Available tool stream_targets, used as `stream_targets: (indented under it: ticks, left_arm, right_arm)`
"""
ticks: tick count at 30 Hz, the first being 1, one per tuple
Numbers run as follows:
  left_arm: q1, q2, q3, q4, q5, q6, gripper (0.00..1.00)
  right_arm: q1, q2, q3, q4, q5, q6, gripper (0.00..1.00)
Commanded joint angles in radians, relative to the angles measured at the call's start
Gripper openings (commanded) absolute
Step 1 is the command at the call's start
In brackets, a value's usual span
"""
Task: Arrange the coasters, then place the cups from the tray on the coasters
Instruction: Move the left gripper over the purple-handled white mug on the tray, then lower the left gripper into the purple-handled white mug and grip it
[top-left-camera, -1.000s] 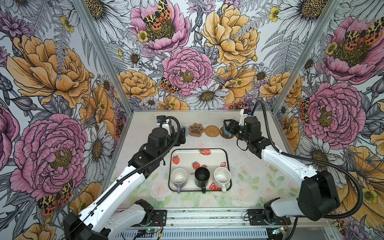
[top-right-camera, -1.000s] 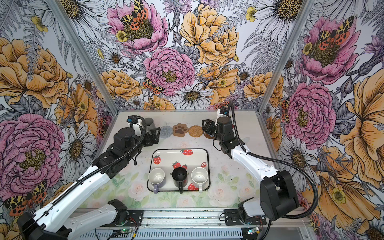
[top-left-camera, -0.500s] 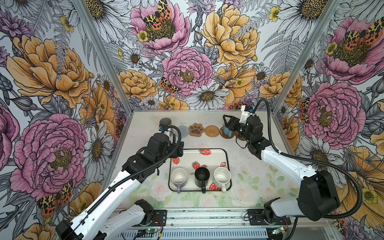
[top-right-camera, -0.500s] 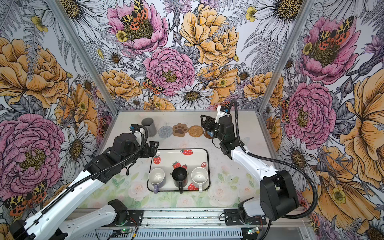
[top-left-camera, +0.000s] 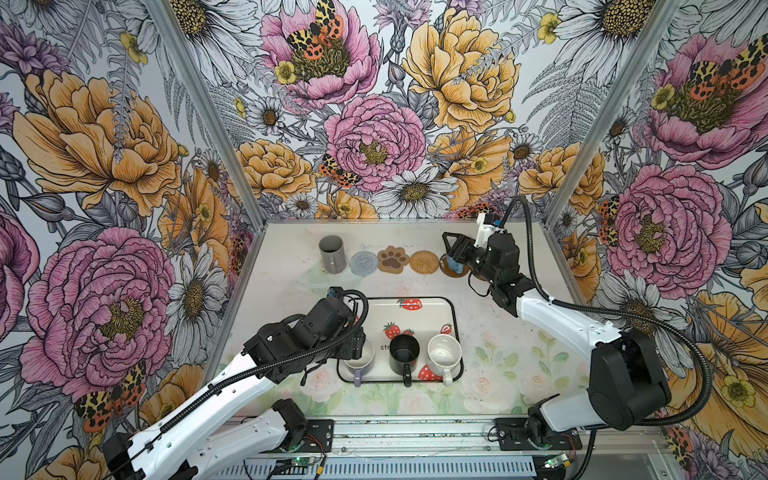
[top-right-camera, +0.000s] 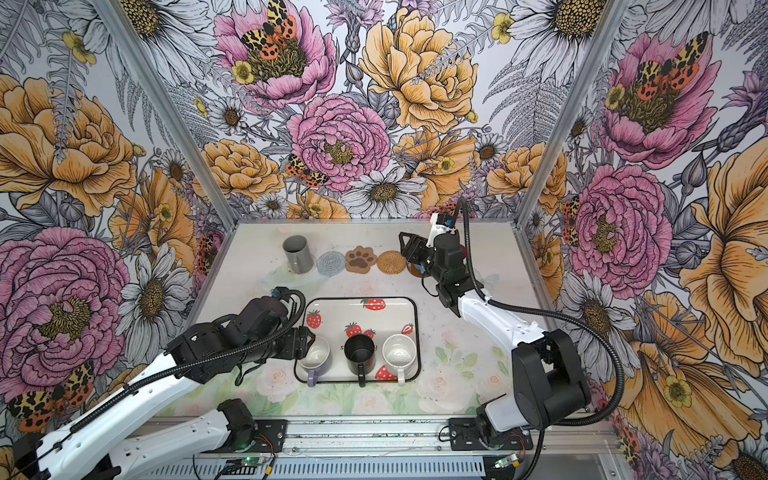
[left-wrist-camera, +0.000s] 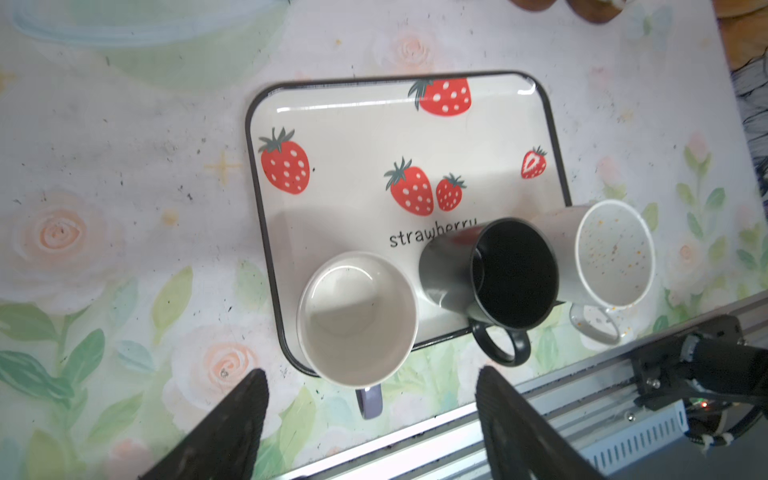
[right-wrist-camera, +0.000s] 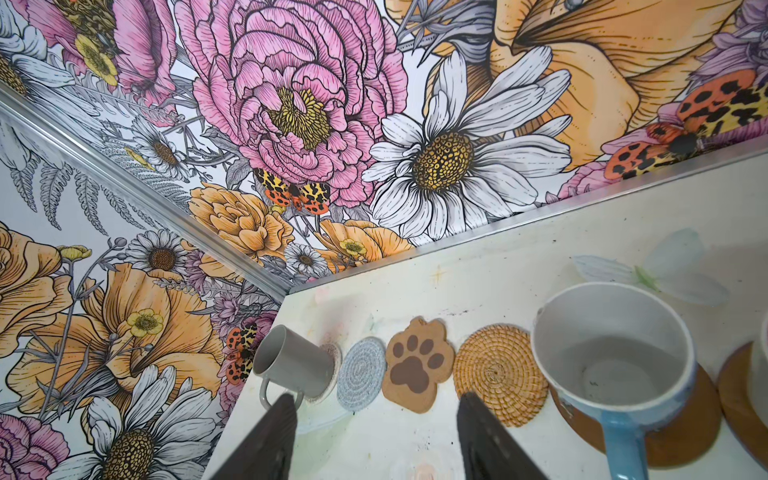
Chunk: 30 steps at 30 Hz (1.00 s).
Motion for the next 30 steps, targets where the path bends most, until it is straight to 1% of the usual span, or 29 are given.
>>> stream_targets:
  ticks: [1, 6, 11, 17, 20, 22, 30]
  left_arm:
    - [-0.045, -0.017, -0.054, -0.039, 0.033, -0.105, 0.79]
    - [-0.132, -0.012, -0.112, -0.038, 0.029, -0.177, 0.77]
    - [-0.179, -0.005, -0.152, -0.035, 0.006, -0.246, 0.77]
    - [-0.196, -0.001, -0.202, -0.031, -0.017, -0.323, 0.77]
    - [-0.207, 0.01, -0.211, -0.03, -0.042, -0.354, 0.77]
    - [-0.218, 0.022, -0.212, -0.029, -0.081, -0.375, 0.77]
    - [-0.237, 0.078, -0.256, 0.077, -0.096, -0.404, 0.77]
  right_arm:
    - [0.005, 0.024, 0.038, 0.019, -0.019, 0.005, 0.64]
    - [0.005, 0.05, 0.05, 0.026, -0.029, 0.022, 0.63]
    - [0.005, 0.081, 0.066, 0.03, -0.049, 0.039, 0.63]
    - [0.005, 0.11, 0.087, 0.03, -0.078, 0.054, 0.63]
    - [0.005, 0.117, 0.093, 0.028, -0.084, 0.056, 0.63]
    - [0.005, 0.118, 0.094, 0.027, -0.085, 0.057, 0.63]
    - [0.005, 0.126, 0.099, 0.02, -0.086, 0.059, 0.63]
